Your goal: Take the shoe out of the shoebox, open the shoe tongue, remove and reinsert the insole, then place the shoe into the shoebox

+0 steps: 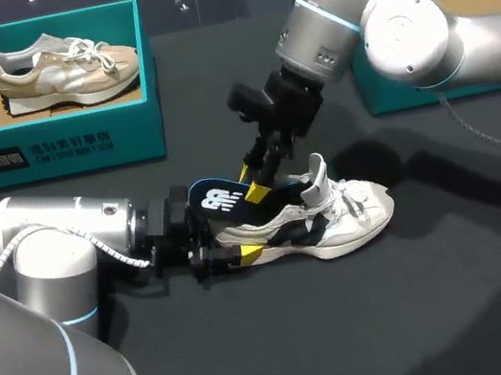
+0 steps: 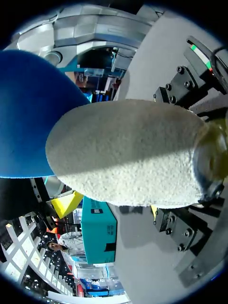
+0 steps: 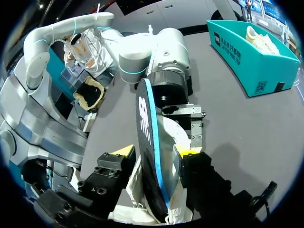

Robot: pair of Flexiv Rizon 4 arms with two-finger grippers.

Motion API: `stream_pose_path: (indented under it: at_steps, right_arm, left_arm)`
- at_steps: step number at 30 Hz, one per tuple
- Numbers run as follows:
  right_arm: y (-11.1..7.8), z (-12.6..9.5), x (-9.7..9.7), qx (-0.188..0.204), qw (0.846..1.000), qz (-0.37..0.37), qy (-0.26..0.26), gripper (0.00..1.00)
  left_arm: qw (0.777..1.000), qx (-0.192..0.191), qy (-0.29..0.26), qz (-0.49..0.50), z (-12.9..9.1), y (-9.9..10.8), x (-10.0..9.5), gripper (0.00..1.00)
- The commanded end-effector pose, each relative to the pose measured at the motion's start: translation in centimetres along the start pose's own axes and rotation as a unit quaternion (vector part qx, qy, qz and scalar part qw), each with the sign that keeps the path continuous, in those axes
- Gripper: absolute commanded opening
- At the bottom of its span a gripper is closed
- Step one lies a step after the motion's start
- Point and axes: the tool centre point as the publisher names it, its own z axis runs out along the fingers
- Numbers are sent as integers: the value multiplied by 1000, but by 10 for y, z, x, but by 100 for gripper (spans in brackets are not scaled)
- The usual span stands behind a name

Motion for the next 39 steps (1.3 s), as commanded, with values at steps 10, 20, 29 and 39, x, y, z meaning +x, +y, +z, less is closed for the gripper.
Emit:
stream_pose_path:
  at_steps: [10,20,29,39]
  right_arm:
    - [-1,5,10,-2,999,2,32,48]
    - [2,16,3,17,997,-5,74,48]
    - [4,22,1,17,996,-12,84,37]
    - [9,21,11,16,997,-19,77,0]
  left_arm:
    - [1000,-1,0,0,0,1,0,0]
    - [1000,-1,0,0,0,1,0,0]
    - [1000,-1,0,0,0,1,0,0]
    - [1000,-1,0,0,0,1,0,0]
